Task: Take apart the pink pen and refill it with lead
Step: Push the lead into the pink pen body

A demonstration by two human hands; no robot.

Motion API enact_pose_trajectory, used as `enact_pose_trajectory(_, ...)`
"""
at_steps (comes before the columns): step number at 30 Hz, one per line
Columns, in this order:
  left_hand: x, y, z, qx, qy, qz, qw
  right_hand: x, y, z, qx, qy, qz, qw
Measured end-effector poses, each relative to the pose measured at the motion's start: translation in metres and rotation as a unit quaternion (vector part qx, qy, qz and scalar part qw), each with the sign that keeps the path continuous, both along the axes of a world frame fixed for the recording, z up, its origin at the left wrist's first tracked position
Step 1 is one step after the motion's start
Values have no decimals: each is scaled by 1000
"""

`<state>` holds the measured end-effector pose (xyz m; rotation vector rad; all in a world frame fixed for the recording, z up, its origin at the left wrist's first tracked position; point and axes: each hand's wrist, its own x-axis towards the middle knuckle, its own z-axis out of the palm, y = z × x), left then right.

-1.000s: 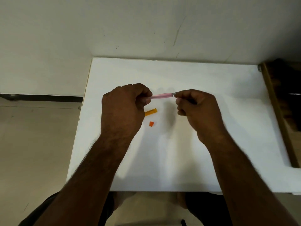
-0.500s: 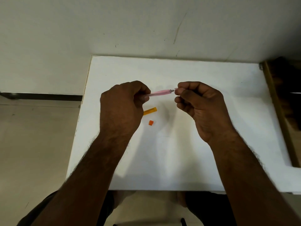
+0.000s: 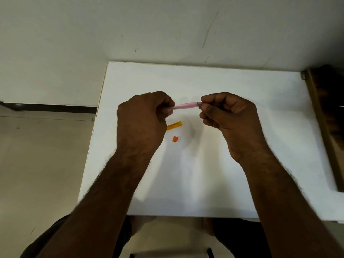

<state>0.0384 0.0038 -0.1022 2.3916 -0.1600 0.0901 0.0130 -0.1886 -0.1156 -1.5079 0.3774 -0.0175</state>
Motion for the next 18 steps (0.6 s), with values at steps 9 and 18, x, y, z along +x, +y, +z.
enact_pose_trajectory(9,-1,-2,-3,4,-6,-9,1000,-1,1,-1,-14,-9,9,1000)
enact_pose_trajectory(18,-1,-8,-4,-66,44,7,997,-2,3,1,50,9,-5,999)
